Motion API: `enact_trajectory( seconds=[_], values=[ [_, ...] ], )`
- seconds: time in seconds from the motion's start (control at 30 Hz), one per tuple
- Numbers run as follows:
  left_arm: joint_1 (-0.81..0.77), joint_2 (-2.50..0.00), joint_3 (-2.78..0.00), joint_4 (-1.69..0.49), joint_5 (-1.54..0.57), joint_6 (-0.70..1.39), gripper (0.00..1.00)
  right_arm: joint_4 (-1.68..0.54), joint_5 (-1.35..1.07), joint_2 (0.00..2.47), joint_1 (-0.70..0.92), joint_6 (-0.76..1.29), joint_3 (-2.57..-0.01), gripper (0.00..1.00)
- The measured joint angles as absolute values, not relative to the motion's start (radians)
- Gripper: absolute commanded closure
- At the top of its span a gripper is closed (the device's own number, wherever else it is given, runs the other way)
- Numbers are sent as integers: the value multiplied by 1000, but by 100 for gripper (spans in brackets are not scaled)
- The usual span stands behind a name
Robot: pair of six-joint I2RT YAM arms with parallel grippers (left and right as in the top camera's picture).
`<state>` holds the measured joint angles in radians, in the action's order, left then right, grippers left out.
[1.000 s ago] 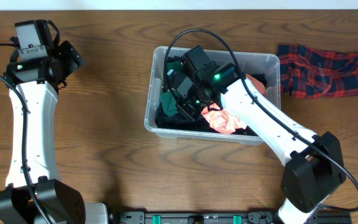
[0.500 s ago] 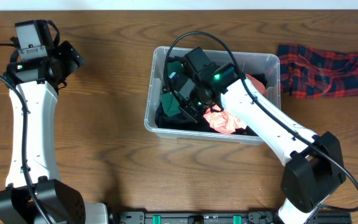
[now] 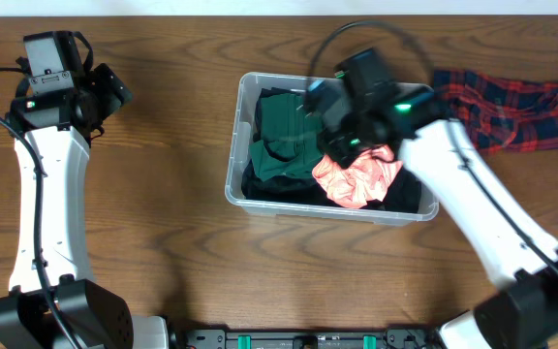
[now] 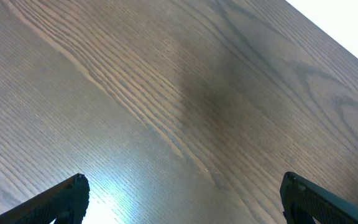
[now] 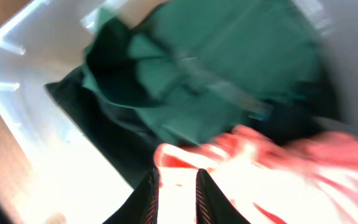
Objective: Pack container
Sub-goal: 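Move the right gripper right to the red plaid shirt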
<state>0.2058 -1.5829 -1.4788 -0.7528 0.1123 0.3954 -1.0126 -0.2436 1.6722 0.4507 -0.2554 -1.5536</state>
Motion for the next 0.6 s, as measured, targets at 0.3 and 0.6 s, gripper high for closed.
enact_trajectory(
  seconds=[0.3, 0.6],
  values=[
    [206, -1583, -1479, -753, 112, 395, 2, -977, -197, 1620, 137, -164, -1554, 75],
    [206, -1583, -1479, -753, 112, 395, 2, -791, -33, 1622, -138, -5, -1553, 71]
  ],
)
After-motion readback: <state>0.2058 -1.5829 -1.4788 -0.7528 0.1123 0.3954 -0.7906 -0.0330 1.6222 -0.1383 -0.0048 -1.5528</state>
